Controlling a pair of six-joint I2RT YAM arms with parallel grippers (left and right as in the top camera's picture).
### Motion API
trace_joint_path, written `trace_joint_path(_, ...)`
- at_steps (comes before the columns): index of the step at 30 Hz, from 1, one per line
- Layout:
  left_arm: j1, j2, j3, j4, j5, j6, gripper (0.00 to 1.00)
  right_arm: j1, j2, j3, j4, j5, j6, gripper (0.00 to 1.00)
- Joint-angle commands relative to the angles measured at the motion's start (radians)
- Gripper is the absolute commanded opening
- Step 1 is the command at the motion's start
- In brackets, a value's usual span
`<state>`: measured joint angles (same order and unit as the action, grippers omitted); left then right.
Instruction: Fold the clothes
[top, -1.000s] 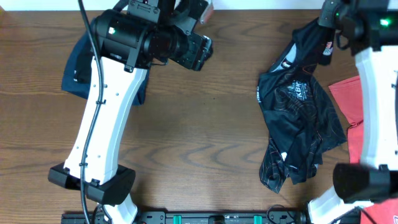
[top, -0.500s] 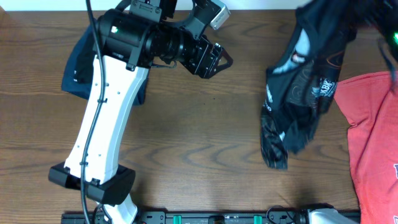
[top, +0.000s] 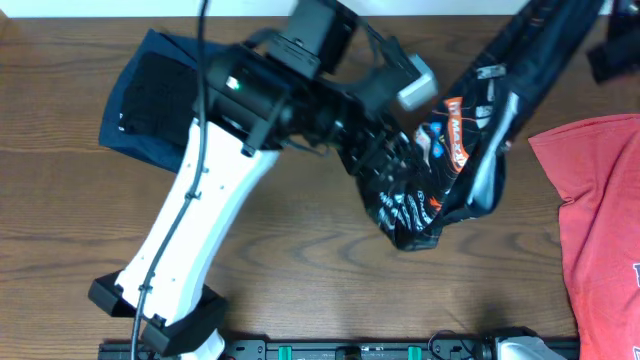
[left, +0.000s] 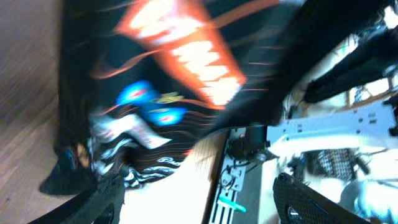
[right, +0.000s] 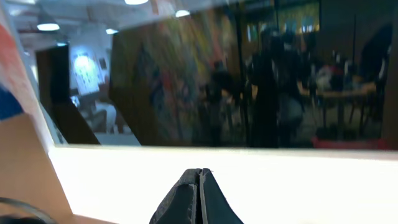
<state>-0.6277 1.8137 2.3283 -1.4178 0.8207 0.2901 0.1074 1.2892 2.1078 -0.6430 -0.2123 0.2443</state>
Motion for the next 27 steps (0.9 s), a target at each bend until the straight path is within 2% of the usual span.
trace_joint_path(1, -0.061, -0.071, -0.010, -0.006, -0.200, -0.019, 0.78, 0.019, 0.016, 0.000, 0.003, -0.005, -0.013, 0.01)
trace_joint_path(4, -0.126, -0.113, -0.010, -0.008, -0.379, -0.068, 0.78, 0.029, 0.020, 0.000, 0.004, 0.024, -0.004, 0.01)
trace_joint_path(9, -0.204, -0.131, -0.011, -0.022, -0.518, -0.118, 0.78, 0.032, 0.018, 0.000, 0.008, 0.169, 0.055, 0.01)
trace_joint_path(15, -0.251, -0.097, -0.061, 0.048, -0.520, -0.154, 0.78, 0.048, 0.018, 0.000, 0.008, 0.211, 0.089, 0.01)
trace_joint_path(27, -0.266, -0.068, -0.306, 0.370, -0.602, -0.173, 0.80, 0.064, -0.010, 0.000, 0.021, 0.212, 0.092, 0.01)
